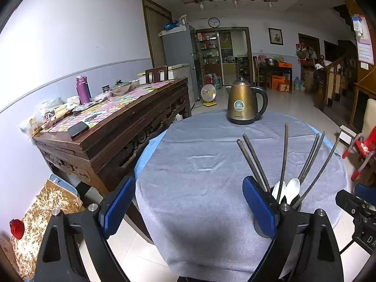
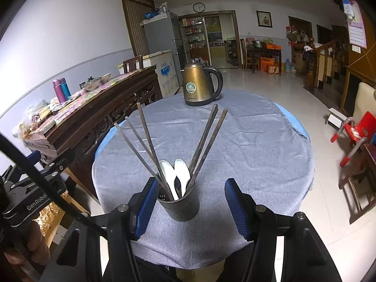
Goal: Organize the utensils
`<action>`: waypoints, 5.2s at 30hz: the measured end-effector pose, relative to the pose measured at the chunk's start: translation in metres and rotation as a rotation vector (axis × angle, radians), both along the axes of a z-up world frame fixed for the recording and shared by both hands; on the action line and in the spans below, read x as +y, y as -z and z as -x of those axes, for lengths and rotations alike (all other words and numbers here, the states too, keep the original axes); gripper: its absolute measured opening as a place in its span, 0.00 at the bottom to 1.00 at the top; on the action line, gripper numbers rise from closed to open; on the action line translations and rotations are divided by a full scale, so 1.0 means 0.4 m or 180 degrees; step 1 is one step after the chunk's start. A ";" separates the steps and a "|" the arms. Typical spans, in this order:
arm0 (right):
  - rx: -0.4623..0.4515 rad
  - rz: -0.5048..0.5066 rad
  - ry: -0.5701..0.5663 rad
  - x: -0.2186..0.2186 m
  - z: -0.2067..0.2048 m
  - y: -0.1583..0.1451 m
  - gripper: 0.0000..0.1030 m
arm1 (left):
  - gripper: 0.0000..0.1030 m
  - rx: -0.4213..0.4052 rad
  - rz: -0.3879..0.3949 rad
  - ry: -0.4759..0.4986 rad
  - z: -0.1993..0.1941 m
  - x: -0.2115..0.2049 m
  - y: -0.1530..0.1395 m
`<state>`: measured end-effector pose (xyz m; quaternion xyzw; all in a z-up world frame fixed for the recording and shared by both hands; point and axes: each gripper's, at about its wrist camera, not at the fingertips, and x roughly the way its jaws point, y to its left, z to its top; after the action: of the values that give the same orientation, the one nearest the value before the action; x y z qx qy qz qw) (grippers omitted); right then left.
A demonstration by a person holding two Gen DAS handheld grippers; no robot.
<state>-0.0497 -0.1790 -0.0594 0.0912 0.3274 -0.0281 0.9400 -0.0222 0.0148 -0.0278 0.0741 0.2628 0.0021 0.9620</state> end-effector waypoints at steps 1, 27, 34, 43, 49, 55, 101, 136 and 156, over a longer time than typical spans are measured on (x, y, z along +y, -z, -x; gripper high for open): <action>0.0003 -0.0001 -0.0003 0.001 0.000 0.001 0.61 | 0.90 0.0006 0.0002 -0.0008 -0.001 0.002 0.001; 0.0021 0.0075 0.0062 -0.004 0.000 0.007 0.61 | 0.90 0.0242 0.0101 0.0265 0.014 -0.026 0.036; 0.0018 0.0078 0.0109 -0.018 0.007 0.009 0.61 | 0.90 0.0246 0.0066 0.0333 0.026 -0.046 0.036; -0.0001 0.0053 0.0124 -0.033 0.021 0.006 0.61 | 0.90 0.0207 0.0044 0.0350 0.041 -0.055 0.018; -0.0030 0.0055 0.0123 -0.034 0.031 -0.004 0.61 | 0.90 0.0161 0.0040 0.0365 0.055 -0.060 0.004; -0.0066 0.0051 0.0118 -0.033 0.045 -0.019 0.61 | 0.90 0.0087 0.0054 0.0357 0.067 -0.054 -0.020; -0.0183 0.0064 -0.0068 0.050 0.126 -0.073 0.61 | 0.90 -0.0069 0.0072 0.0115 0.136 0.025 -0.059; -0.0170 0.0170 -0.0132 0.100 0.123 -0.059 0.61 | 0.90 -0.0012 0.0159 0.0131 0.151 0.075 -0.040; -0.0160 0.0147 -0.0133 0.110 0.111 -0.054 0.61 | 0.90 -0.0006 0.0156 0.0149 0.151 0.082 -0.038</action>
<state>-0.0942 -0.1349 -0.0379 0.0633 0.3048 -0.0137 0.9502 -0.0826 0.0475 -0.0125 0.0566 0.2601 -0.0267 0.9636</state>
